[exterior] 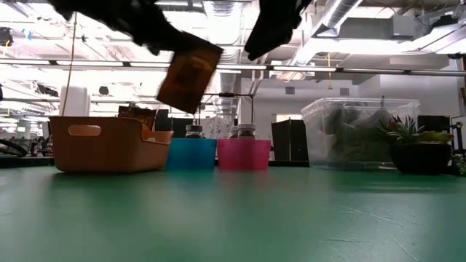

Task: Sort spices by type
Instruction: Put the top brown seasoning bag into the orange bin

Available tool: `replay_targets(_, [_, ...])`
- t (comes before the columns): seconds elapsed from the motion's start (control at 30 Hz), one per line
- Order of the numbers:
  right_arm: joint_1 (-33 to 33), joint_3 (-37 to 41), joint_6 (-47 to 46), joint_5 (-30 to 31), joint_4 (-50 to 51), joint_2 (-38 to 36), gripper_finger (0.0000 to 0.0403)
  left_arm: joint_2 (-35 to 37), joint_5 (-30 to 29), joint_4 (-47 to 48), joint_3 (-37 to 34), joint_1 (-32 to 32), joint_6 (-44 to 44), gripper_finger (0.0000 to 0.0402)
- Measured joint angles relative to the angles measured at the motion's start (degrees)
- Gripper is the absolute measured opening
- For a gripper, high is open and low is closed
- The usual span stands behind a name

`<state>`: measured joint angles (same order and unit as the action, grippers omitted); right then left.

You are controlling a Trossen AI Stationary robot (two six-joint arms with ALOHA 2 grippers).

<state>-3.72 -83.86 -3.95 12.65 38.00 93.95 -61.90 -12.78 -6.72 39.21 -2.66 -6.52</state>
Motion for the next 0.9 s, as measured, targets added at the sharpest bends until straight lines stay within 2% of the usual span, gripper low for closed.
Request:
replay_targets(0.23, [-0.4,1.4,-1.0,4.1,-1.6,-0.6,0.0259,14.3,-7.0,1.2,-10.1,-4.1,4.4,0.0000])
replay_targets(0.47, [-2.3,1.6,-2.1,4.2,-4.1,-0.6,0.0260,26.5,-11.9,4.7,-18.9,-4.5,6.4,0.0000])
replay_targets(0.63, [-3.7,1.6,-2.1,4.2,-4.2,-0.6,0.0260,31.7,-15.3,6.8,-24.0,-4.4,7.4,0.0000])
replay_targets(0.9, [-5.0,1.6,-1.8,4.2,-0.9,-0.6,0.0260,35.1,-19.4,6.7,-29.3,-4.4,7.3,0.0000])
